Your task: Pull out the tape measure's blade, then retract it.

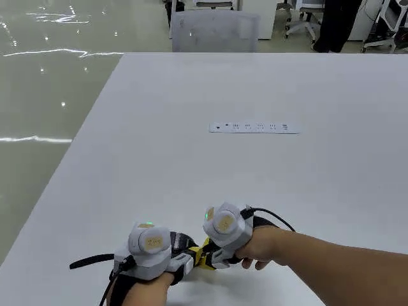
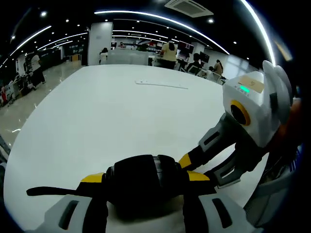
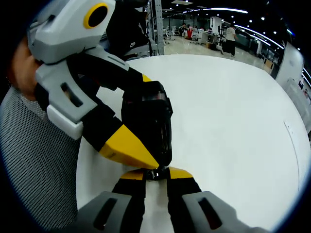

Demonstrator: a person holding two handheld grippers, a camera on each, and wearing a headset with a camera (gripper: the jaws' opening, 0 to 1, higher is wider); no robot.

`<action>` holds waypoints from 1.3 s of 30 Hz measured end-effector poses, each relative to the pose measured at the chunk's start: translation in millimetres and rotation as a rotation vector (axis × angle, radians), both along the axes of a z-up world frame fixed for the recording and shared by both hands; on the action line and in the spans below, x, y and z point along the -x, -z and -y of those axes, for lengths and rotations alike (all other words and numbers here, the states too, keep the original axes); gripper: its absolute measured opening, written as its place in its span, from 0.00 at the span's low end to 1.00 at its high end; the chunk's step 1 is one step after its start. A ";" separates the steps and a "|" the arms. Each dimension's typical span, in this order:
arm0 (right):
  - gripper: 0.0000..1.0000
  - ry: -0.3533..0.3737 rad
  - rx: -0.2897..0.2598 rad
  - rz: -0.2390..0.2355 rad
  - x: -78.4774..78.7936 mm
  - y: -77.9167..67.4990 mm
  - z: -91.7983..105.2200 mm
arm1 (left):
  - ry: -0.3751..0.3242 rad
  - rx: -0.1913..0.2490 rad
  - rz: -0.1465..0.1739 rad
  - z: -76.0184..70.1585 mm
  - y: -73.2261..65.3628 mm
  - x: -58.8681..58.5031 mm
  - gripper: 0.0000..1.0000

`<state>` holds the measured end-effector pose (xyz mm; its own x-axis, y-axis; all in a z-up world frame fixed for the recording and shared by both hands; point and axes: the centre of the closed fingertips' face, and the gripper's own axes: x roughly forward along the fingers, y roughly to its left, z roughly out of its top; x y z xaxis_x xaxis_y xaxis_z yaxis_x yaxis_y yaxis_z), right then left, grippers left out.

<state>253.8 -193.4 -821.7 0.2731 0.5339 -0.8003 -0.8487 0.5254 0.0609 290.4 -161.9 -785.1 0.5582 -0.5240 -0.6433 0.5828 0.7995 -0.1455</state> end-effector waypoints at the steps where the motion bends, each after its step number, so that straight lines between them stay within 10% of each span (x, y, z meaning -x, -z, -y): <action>1: 0.15 -0.002 0.003 -0.001 -0.1 -0.1 -0.2 | -0.002 0.002 0.001 0.0 -0.1 0.1 0.59; 16: 0.39 0.107 -0.044 0.070 1.6 -27.1 15.3 | 0.067 0.059 -0.063 0.8 -11.4 -5.5 0.67; 22: 0.55 0.174 -0.060 0.113 12.2 -48.6 50.9 | 0.177 0.194 0.025 -5.6 -48.6 -23.7 0.98; 26: 0.64 0.258 -0.118 0.171 19.0 -73.8 75.3 | 0.259 0.211 0.063 -17.9 -62.8 -27.1 1.00; 34: 0.72 0.372 -0.111 0.246 57.4 -98.4 134.8 | 0.415 0.145 0.188 -43.4 -91.8 -18.4 1.00; 39: 0.76 0.446 -0.125 0.287 82.1 -109.1 160.2 | 0.482 0.114 0.185 -57.0 -89.0 -1.6 1.00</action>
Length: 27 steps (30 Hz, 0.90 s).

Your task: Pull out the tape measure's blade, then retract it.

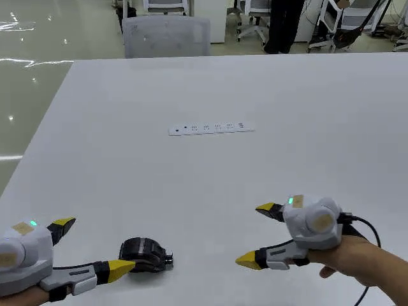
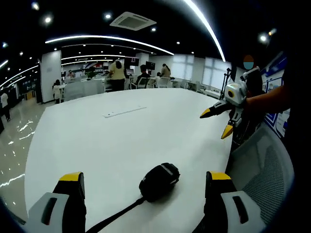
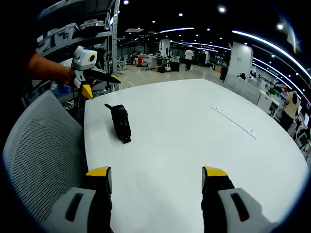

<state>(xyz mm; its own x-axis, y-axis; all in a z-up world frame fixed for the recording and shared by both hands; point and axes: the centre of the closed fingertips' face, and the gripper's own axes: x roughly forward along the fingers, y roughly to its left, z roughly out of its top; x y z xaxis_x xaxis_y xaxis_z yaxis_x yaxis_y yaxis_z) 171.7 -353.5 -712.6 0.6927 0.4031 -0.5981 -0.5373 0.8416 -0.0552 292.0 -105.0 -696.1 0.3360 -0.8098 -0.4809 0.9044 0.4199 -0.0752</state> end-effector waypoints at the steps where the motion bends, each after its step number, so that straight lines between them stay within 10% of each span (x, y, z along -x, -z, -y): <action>1: 0.77 0.012 0.000 0.001 3.7 -0.2 4.3 | 0.007 -0.004 -0.011 -1.8 1.2 4.0 1.00; 8: 0.85 0.097 0.006 0.014 34.6 -2.6 37.8 | -0.028 0.108 -0.001 -21.8 -13.8 12.6 1.00; 19: 1.00 0.188 -0.021 0.000 80.7 6.9 71.7 | -0.058 0.016 -0.037 -59.1 4.6 13.0 1.00; 27: 1.00 0.211 0.001 -0.036 102.2 22.4 84.8 | -0.062 0.005 0.005 -62.3 7.4 10.0 1.00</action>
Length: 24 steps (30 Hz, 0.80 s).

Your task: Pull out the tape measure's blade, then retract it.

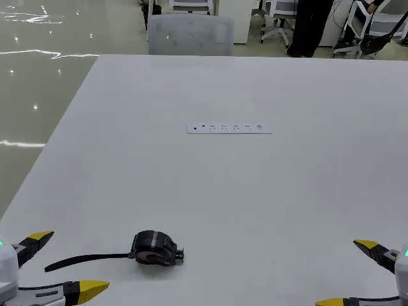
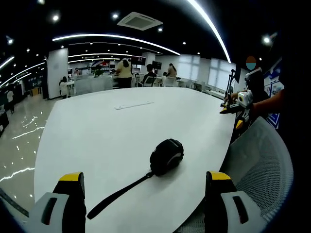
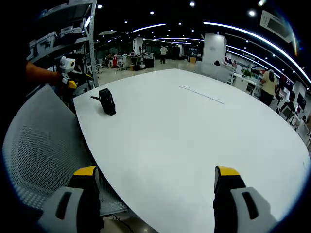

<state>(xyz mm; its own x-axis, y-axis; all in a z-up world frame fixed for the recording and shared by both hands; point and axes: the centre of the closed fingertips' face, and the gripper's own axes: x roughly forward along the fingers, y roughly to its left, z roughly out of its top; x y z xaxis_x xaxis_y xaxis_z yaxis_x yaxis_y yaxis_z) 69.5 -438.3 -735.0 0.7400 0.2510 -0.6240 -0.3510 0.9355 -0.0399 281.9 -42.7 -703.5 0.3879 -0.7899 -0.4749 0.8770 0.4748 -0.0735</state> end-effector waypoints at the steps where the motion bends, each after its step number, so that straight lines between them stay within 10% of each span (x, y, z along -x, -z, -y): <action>1: 1.00 0.000 0.006 0.001 1.5 -0.2 0.6 | 0.003 0.011 0.017 1.5 -2.2 -1.2 1.00; 3: 1.00 0.011 0.010 0.009 3.4 -2.0 3.7 | 0.002 0.001 -0.023 2.7 1.4 1.5 1.00; 24: 1.00 0.028 0.012 0.048 3.6 -5.6 8.0 | 0.021 -0.005 0.004 4.7 -6.0 -6.0 1.00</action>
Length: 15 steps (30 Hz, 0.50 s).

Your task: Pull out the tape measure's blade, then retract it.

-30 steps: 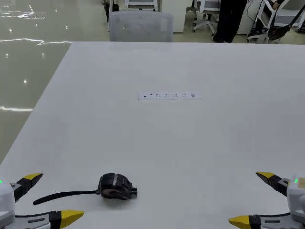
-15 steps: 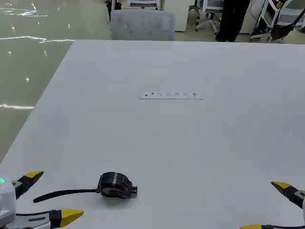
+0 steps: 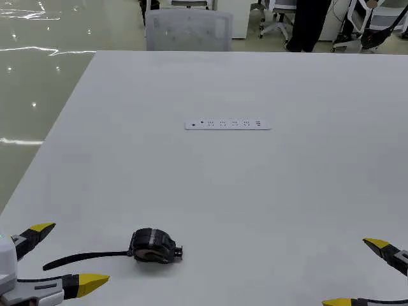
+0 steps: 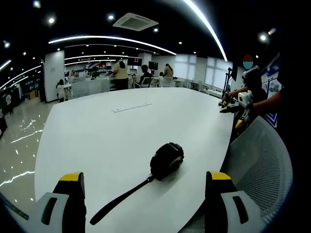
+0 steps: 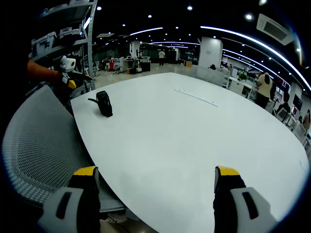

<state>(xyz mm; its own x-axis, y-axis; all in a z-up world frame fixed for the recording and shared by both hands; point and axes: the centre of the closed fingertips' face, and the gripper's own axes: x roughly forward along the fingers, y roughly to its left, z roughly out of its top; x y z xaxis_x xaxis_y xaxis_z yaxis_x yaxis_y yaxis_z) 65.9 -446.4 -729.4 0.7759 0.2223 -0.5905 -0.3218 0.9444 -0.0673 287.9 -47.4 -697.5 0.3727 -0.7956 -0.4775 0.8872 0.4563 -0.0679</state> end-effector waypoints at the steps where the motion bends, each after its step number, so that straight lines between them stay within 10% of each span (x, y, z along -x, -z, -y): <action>1: 1.00 -0.004 0.003 0.000 0.0 0.6 0.1 | -0.002 0.001 -0.004 -0.2 -0.2 -0.4 1.00; 15: 1.00 0.008 -0.001 -0.005 2.2 -0.1 -3.3 | 0.006 -0.005 -0.025 -2.9 2.3 -1.0 1.00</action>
<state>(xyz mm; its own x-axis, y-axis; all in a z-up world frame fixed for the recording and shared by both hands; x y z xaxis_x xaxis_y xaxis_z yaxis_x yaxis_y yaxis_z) 63.7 -443.1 -729.3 0.7746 0.2168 -0.5941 -0.3145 0.9470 -0.0645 288.9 -44.4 -699.8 0.3555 -0.7955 -0.4907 0.8882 0.4511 -0.0878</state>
